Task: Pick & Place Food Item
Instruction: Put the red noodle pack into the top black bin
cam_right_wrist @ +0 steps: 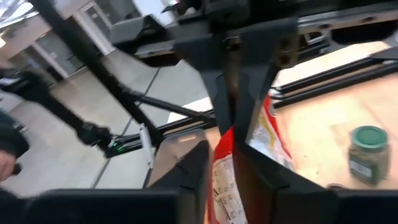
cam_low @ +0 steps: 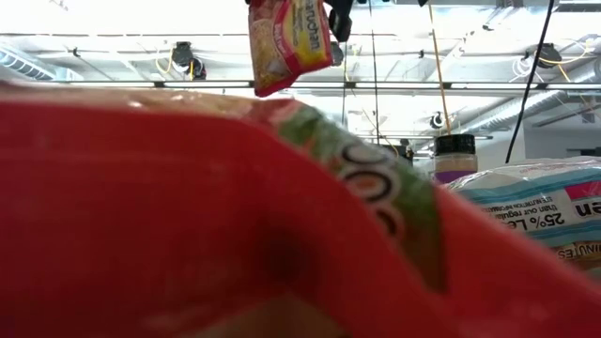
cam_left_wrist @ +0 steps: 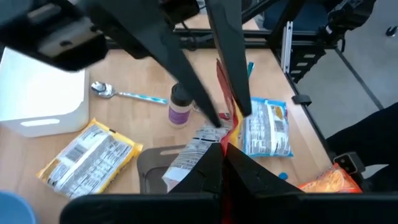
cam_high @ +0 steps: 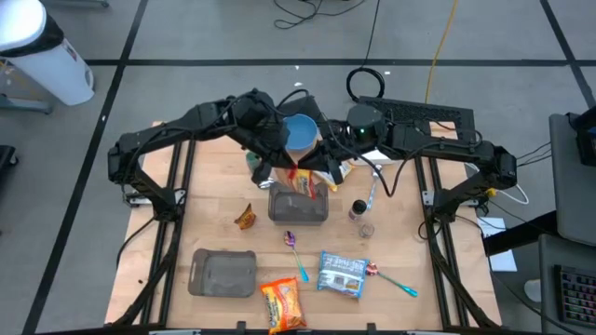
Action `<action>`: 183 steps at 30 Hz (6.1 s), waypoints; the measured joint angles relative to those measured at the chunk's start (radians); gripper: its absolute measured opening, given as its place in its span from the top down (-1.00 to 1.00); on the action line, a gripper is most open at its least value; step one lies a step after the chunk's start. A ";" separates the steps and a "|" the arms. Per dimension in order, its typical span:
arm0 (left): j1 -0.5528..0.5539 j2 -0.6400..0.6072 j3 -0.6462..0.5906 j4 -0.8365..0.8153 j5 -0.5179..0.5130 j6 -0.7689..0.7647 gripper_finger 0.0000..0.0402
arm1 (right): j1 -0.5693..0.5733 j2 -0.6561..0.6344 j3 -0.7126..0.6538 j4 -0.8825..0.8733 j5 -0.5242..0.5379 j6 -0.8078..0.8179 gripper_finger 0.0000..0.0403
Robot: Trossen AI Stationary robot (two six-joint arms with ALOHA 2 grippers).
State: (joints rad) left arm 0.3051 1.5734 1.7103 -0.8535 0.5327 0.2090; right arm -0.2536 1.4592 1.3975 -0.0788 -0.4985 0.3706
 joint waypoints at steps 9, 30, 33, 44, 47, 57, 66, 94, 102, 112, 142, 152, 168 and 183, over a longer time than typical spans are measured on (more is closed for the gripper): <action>0.035 0.000 0.000 -0.090 -0.010 0.065 0.98 | -0.001 0.000 0.000 -0.005 0.117 0.044 0.07; 0.150 -0.001 0.000 -0.101 -0.129 -0.106 0.98 | -0.061 -0.044 0.000 -0.065 0.312 -0.047 -0.04; 0.171 -0.001 0.000 -0.094 -0.147 -0.190 0.99 | -0.073 -0.071 0.000 -0.109 0.405 -0.112 -0.03; 0.128 -0.002 0.000 -0.066 -0.318 -0.503 0.99 | -0.084 -0.178 0.000 -0.376 0.550 -0.320 -0.03; 0.082 -0.007 0.000 -0.057 -0.392 -0.608 0.99 | -0.084 -0.205 -0.029 -0.412 0.548 -0.355 -0.03; -0.136 -0.081 0.000 -0.079 -0.688 -0.977 0.99 | -0.079 -0.384 -0.325 -0.247 0.546 -0.281 -0.03; -0.389 -0.126 0.000 -0.217 -0.904 -1.345 0.99 | -0.078 -0.492 -0.475 -0.099 0.520 -0.243 -0.03; -0.652 0.043 0.000 -0.346 -1.232 -2.073 1.00 | -0.078 -0.482 -0.478 -0.068 0.521 -0.228 -0.03; -0.645 0.078 0.001 -0.274 -1.407 -2.159 1.00 | -0.078 -0.482 -0.482 -0.065 0.520 -0.227 -0.03; -0.592 0.144 0.001 -0.265 -1.406 -2.221 1.00 | -0.078 -0.482 -0.537 -0.061 0.520 -0.214 -0.03; -0.543 0.234 0.000 -0.455 -1.264 -2.390 1.00 | -0.080 -0.483 -0.539 -0.060 0.523 -0.266 -0.03; -0.540 0.264 0.000 -0.463 -1.258 -2.411 1.00 | -0.080 -0.483 -0.539 -0.060 0.523 -0.279 -0.03; -0.528 0.262 0.000 -0.507 -1.243 -2.396 1.00 | -0.080 -0.483 -0.539 -0.060 0.523 -0.278 -0.03; -0.528 0.261 -0.077 -0.488 -1.204 -2.408 1.00 | -0.080 -0.483 -0.539 -0.061 0.523 -0.278 -0.03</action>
State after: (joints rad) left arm -0.2226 1.8343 1.6333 -1.3414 -0.6716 -2.1986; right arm -0.3332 0.9760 0.8589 -0.1394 0.0242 0.0925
